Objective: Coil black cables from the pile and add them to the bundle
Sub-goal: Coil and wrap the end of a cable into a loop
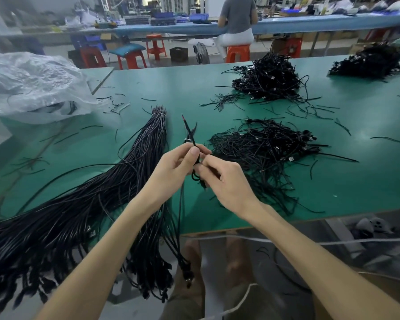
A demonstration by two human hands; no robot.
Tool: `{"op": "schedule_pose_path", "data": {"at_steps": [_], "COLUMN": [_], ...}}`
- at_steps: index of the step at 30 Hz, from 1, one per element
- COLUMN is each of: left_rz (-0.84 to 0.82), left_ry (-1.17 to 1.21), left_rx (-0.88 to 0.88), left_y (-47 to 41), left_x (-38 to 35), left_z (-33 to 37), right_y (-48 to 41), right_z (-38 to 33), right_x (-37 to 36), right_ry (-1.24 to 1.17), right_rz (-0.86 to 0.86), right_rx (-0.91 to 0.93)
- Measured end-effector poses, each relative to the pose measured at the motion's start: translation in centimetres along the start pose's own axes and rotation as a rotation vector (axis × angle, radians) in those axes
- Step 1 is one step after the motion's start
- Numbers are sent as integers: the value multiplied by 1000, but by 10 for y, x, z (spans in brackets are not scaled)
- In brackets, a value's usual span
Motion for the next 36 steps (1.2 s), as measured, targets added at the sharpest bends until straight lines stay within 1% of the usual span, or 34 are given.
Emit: {"op": "schedule_pose_path", "data": {"at_steps": [2,5,7,9,11,14,16,18,19,20,22,23,24,25,26,28,29,31,33,34,36], "left_rz": [22,54,37,-12,-124,-351,-463,-520,-502,-443,-253,-169,-108,-77,-79,-141,-171,-220,-251,-264,-288], "left_ry": [15,-66,-116,-107,-11,126,117,107,112,138,242,248,185,42,-165,-592,-736,-878,-966,-985,-952], "left_rx": [30,57,89,183,351,608,681,678,650,609,530,499,480,485,520,643,687,699,669,667,691], "left_y": [-4,-8,-10,-12,-13,-9,-8,-9,-10,-12,-15,-16,-15,-14,-12,-4,0,6,6,6,4], "left_x": [2,7,4,2,1,-1,0,-1,-1,-1,3,6,9,12,15,16,14,6,-2,-5,-6], "left_z": [-2,-6,-9,-15,-26,-36,-39,-38,-37,-36,-36,-37,-39,-41,-45,-52,-56,-61,-64,-65,-70], "right_y": [-3,-2,-1,1,4,11,14,13,12,10,6,4,1,-2,-6,-14,-17,-18,-11,-6,3], "right_z": [1,2,0,-4,-9,-17,-20,-18,-16,-14,-8,-6,-2,3,10,30,43,74,107,122,144], "right_x": [2,3,3,2,1,-1,-2,0,2,6,22,33,46,62,79,116,134,166,189,197,204], "right_ry": [23,79,141,222,324,482,536,512,468,401,252,199,154,110,72,30,15,-5,-28,-53,-103], "right_rz": [-13,-40,-59,-74,-96,-148,-178,-190,-186,-175,-106,-52,5,67,132,260,319,429,526,560,569], "right_rx": [-3,14,33,60,96,198,237,212,169,111,-2,-48,-91,-134,-177,-269,-323,-453,-591,-643,-711]}}
Point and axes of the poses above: each hand's wrist, its own y-axis away from the middle knuckle, its own x-axis out of the back of the hand, z = x × y, the point moved 5 cm from there along -y, towards the middle knuckle, and after that the axes turned 12 degrees about -z, right-handed, at the moved point
